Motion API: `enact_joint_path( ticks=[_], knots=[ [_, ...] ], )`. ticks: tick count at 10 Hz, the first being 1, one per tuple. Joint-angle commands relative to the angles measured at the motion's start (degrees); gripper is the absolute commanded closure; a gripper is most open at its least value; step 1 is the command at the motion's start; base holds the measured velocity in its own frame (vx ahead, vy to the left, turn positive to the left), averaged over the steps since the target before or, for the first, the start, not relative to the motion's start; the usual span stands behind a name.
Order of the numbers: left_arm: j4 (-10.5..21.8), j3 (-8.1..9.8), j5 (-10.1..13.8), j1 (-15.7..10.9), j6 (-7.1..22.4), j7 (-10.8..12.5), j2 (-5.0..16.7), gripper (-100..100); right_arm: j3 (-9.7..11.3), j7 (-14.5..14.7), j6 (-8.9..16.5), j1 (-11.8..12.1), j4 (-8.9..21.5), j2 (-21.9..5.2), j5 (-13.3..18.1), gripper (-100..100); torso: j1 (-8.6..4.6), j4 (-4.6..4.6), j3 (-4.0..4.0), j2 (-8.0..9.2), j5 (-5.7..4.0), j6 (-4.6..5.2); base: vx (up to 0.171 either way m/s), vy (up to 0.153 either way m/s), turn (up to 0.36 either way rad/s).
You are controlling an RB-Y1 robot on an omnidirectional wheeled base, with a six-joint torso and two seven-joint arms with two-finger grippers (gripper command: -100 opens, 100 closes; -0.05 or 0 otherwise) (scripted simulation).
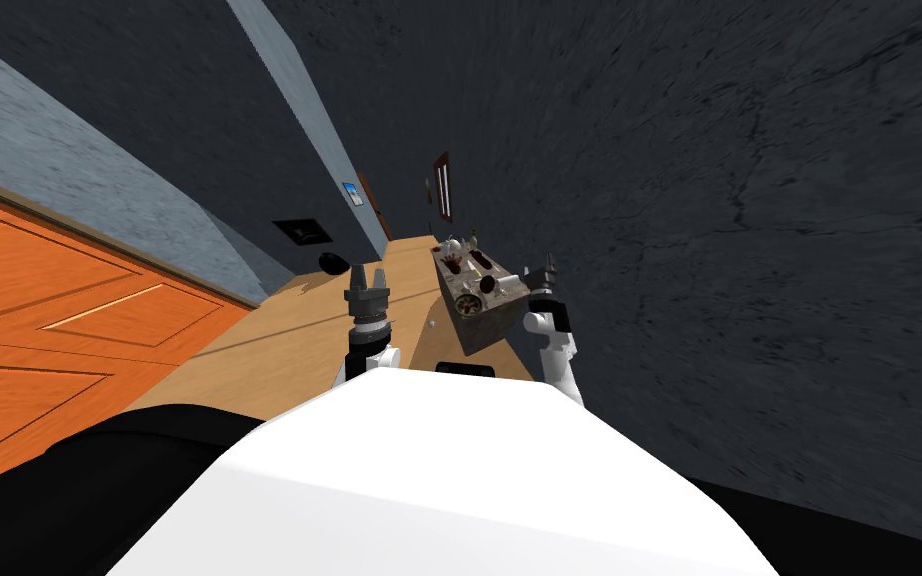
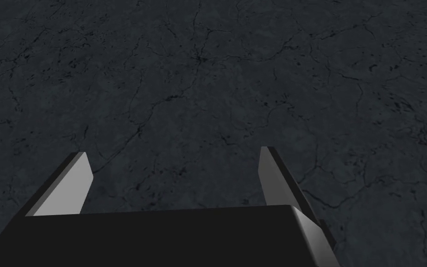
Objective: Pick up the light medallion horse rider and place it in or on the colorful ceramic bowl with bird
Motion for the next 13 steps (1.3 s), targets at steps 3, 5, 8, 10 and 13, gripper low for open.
enact_joint_path(
  ticks=[3, 5, 8, 10, 13],
  knots=[
    [0.00, 0.00, 0.00, 0.00, 0.00, 0.00, 0.00, 0, -1.32, -3.69, 4.23, -5.52, 4.22, -0.32, -3.43, -100, 0.00, 0.00, 0.00, 0.01, 0.00, 0.01, -0.011, -0.033, 0.006],
    [0.00, 0.00, 0.00, 0.00, 0.00, 0.00, 0.00, 0, -1.99, -6.01, 6.67, -8.76, 7.32, -0.36, -5.58, -100, 0.02, -0.01, -0.01, -0.02, 0.00, 0.01, -0.006, -0.031, 0.007],
    [0.00, 0.00, 0.00, 0.00, 0.00, 0.00, 0.00, 0, -3.29, -10.72, 11.48, -14.07, 12.72, -0.37, -9.75, -100, 0.04, -0.01, -0.02, -0.03, 0.01, 0.01, -0.002, -0.034, 0.005],
    [0.00, 0.00, 0.00, 0.00, 0.00, 0.00, 0.00, 0, -3.91, -13.10, 13.61, -17.65, 16.69, -0.35, -11.74, -100, 0.03, -0.01, -0.02, -0.03, 0.00, 0.01, -0.002, -0.034, 0.005],
    [0.00, 0.00, 0.00, 0.00, 0.00, 0.00, 0.00, 0, -4.50, -15.47, 17.01, -21.81, 20.68, -0.32, -13.64, -100, 0.02, -0.01, -0.02, -0.04, 0.00, 0.02, 0.003, -0.032, 0.003]
  ],
)
